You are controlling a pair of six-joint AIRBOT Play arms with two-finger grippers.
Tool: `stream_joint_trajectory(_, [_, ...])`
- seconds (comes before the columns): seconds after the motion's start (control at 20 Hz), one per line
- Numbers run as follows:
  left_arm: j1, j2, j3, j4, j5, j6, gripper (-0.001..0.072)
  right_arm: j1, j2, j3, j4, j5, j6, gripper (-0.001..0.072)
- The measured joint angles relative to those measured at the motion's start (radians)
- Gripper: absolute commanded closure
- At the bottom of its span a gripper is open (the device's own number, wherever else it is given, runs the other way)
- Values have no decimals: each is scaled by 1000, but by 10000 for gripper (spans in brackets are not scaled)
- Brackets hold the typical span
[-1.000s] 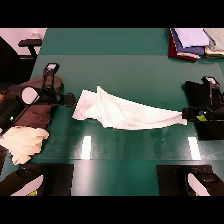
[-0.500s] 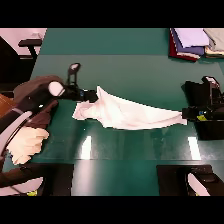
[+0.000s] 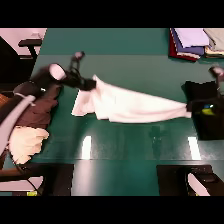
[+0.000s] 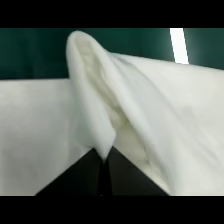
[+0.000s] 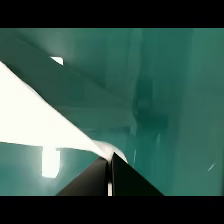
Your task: Fold the shirts.
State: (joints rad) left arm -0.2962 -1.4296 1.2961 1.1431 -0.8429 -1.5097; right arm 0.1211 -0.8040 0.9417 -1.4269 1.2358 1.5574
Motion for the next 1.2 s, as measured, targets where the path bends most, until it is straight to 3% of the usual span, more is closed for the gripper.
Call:
stream_joint_trajectory(0.25, [73,302,209,105,-42,67,682,0,0,344,-30,3,-22,696])
stream_joint_trajectory(0.6, [91,665,375,140,-66,176,681,0,-2,770,-40,27,-41,696])
stream_joint_trajectory(0.95, [92,700,303,148,-294,204,682,0,-167,991,-39,158,-49,697])
stream_joint_trajectory(1.2, [93,642,-44,141,-363,208,682,0,-304,792,-34,262,-49,697])
